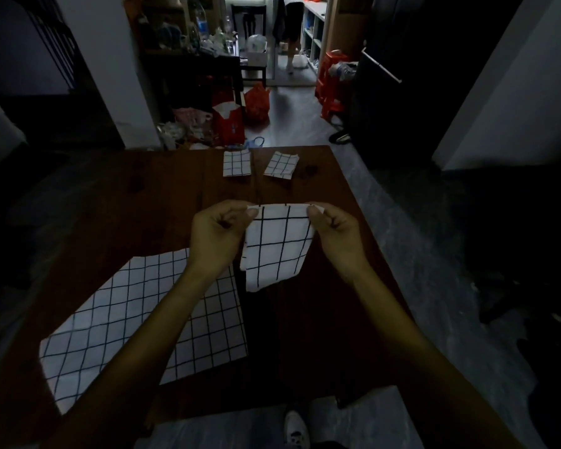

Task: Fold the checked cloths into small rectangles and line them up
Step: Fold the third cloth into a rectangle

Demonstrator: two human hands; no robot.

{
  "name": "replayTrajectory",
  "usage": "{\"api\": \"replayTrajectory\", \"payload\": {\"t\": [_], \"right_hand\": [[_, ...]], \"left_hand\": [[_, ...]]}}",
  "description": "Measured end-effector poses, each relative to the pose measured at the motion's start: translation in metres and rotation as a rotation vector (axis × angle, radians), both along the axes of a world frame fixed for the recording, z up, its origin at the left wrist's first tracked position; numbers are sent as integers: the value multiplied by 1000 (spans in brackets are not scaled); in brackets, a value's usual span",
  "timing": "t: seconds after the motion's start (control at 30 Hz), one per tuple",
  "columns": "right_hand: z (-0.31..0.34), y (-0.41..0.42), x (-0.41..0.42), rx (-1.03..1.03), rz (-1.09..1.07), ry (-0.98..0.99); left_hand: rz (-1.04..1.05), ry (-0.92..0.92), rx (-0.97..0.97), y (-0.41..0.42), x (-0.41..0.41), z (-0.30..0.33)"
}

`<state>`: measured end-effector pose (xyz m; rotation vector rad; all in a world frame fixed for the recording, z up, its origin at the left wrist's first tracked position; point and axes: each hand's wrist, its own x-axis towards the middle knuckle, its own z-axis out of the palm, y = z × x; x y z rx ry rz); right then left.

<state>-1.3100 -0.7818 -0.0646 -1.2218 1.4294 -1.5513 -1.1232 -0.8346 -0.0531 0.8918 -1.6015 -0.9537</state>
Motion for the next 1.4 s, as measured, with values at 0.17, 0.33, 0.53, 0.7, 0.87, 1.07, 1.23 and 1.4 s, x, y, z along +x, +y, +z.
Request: {"api": "replayTrajectory", "payload": {"t": [0.17, 0.33, 0.53, 0.7, 0.87, 1.07, 1.23, 1.4], "right_hand": [[4, -16, 8, -271, -47, 767], [13, -24, 17, -192, 42, 582], [7, -21, 4, -67, -35, 362], [4, -23, 7, -56, -94, 289], [2, -18, 10, -34, -123, 317], [-10, 17, 15, 36, -205, 328], [-19, 54, 5, 95, -219, 458], [-12, 79, -9, 66, -128, 541]], "left_hand": [[16, -77, -65, 3, -9, -3], [19, -181, -88, 4, -12, -14], [61, -333, -120, 1, 6, -48], [123, -413, -153, 2, 7, -54], [145, -413, -173, 7, 15, -57], [84, -459, -140, 22, 17, -79], [-138, -350, -11, 41, -2, -83], [-278, -258, 169, 73, -27, -63]]}}
